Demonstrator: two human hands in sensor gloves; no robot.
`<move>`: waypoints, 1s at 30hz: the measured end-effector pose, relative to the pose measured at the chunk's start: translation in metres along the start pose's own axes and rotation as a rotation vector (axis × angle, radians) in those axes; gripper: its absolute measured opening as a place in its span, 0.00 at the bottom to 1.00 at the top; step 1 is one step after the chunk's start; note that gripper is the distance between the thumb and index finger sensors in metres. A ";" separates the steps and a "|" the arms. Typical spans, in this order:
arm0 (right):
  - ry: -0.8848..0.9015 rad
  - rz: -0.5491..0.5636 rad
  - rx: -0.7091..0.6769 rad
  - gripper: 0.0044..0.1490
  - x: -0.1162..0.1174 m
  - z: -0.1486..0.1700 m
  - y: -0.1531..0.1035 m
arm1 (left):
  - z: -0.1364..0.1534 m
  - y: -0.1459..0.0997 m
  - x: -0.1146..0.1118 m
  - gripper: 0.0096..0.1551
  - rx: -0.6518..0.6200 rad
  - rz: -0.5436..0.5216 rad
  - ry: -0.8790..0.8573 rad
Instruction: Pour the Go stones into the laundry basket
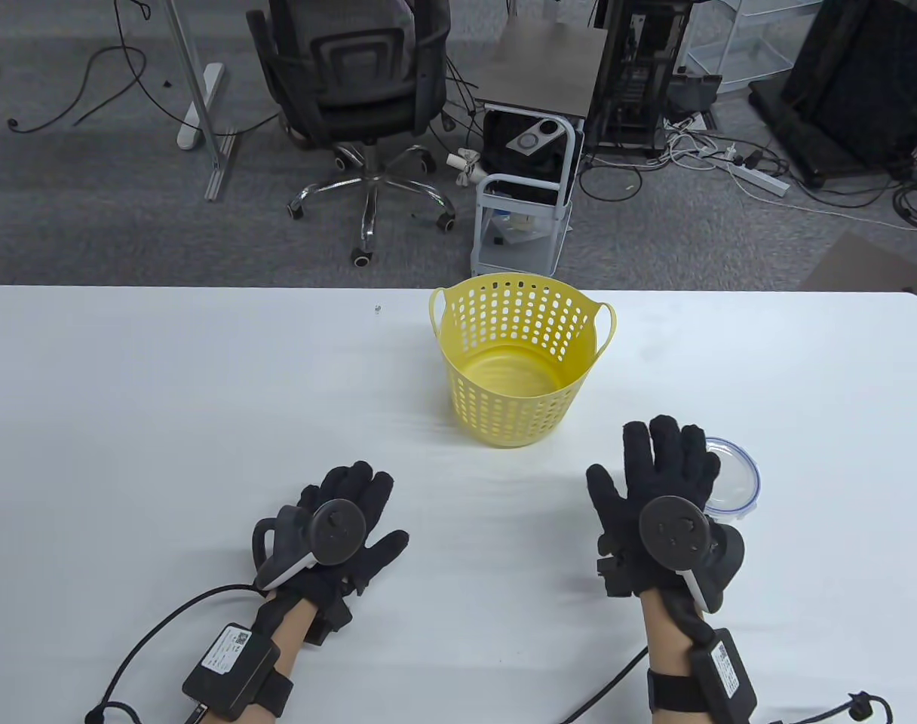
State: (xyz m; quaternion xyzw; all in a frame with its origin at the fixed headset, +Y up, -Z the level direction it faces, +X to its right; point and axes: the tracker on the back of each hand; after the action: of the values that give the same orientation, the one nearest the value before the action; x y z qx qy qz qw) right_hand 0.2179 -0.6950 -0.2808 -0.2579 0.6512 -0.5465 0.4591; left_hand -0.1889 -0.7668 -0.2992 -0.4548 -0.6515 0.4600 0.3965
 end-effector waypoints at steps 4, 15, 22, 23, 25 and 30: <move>-0.014 0.017 0.097 0.52 -0.003 0.019 0.003 | 0.000 -0.001 -0.001 0.51 0.005 0.025 -0.008; -0.205 -0.036 0.258 0.54 0.009 0.043 0.007 | -0.001 -0.002 -0.003 0.51 0.018 0.070 -0.019; -0.255 -0.045 0.328 0.50 0.009 0.046 0.008 | -0.001 -0.003 -0.004 0.51 0.021 0.084 -0.019; -0.254 -0.045 0.328 0.49 0.009 0.046 0.009 | -0.001 -0.003 -0.005 0.50 0.022 0.086 -0.017; -0.250 -0.049 0.333 0.45 0.011 0.046 0.009 | -0.001 -0.003 -0.005 0.50 0.023 0.091 -0.015; -0.216 -0.029 0.316 0.41 0.011 0.050 0.008 | -0.001 -0.003 -0.005 0.50 0.030 0.097 -0.013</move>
State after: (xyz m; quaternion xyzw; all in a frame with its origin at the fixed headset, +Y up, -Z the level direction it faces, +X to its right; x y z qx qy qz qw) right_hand 0.2580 -0.7256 -0.2913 -0.2489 0.5004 -0.6178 0.5530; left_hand -0.1877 -0.7721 -0.2963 -0.4767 -0.6243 0.4915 0.3762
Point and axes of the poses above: the tracker on the back of each hand, its own z axis roughly to the little-finger side, its own y axis roughly from the wrist to the fingertips, x = y × z, and after that the axes turned 11 degrees about -z, right-handed
